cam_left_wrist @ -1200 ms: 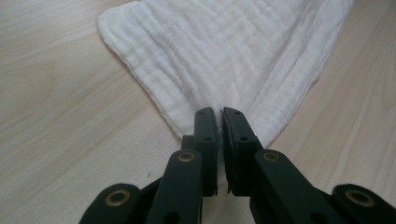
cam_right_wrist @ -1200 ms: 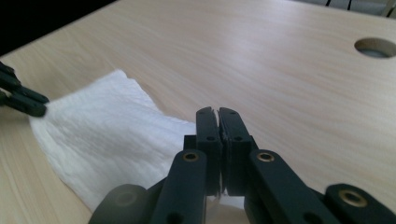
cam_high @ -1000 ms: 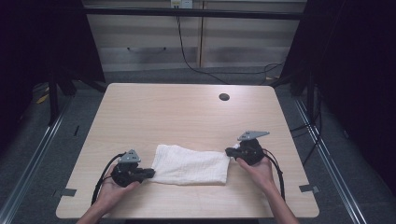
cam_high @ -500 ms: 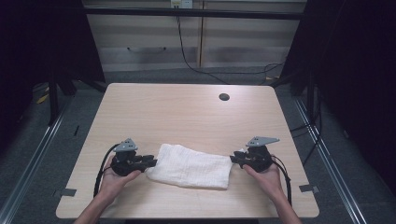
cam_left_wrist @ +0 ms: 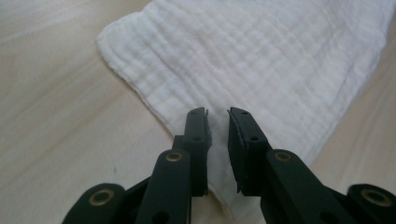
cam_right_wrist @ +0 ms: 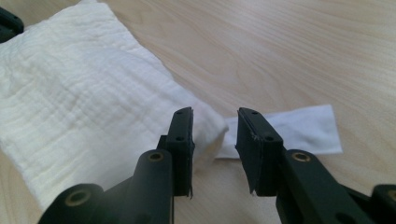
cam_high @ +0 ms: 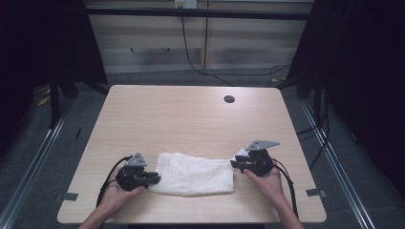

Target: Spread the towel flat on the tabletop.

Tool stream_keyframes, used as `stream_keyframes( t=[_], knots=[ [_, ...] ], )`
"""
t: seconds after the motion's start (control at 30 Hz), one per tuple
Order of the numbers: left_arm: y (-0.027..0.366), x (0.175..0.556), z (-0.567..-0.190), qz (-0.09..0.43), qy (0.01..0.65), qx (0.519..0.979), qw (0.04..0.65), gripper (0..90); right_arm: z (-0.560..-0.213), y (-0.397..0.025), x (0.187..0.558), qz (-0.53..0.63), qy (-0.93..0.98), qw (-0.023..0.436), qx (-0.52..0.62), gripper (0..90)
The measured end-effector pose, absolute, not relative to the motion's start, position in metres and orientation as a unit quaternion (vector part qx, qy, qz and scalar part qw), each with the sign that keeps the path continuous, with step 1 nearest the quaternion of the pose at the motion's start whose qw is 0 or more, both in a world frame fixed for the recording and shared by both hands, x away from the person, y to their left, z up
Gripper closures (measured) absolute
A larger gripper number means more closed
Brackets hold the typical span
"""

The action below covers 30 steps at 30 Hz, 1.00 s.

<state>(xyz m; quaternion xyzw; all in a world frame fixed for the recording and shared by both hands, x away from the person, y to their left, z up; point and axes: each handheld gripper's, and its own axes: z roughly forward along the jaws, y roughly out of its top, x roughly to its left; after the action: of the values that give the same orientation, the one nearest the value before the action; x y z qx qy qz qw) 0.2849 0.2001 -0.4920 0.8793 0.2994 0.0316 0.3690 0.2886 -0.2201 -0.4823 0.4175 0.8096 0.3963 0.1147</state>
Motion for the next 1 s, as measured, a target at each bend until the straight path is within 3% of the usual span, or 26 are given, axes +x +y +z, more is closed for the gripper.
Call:
stream_keyframes(
  t=[0.27, 0.47, 0.87, 1.0],
  knots=[
    [0.213, 0.313, -0.465, 0.018, 0.339, 0.836, 0.43, 63.5, -0.475, -0.222, 0.291, 0.412, 0.799, 0.12, 0.422, 65.2],
    [0.202, 0.352, -0.476, 0.006, 0.368, 0.836, 0.408, 50.2, -0.474, -0.224, 0.291, 0.417, 0.796, 0.117, 0.423, 63.5],
    [0.191, 0.36, -0.498, 0.032, 0.36, 0.851, 0.381, 51.9, -0.473, -0.226, 0.291, 0.419, 0.793, 0.119, 0.426, 60.8],
    [0.186, 0.354, -0.499, 0.044, 0.341, 0.859, 0.378, 63.5, -0.474, -0.226, 0.293, 0.418, 0.792, 0.118, 0.428, 60.4]
  ],
)
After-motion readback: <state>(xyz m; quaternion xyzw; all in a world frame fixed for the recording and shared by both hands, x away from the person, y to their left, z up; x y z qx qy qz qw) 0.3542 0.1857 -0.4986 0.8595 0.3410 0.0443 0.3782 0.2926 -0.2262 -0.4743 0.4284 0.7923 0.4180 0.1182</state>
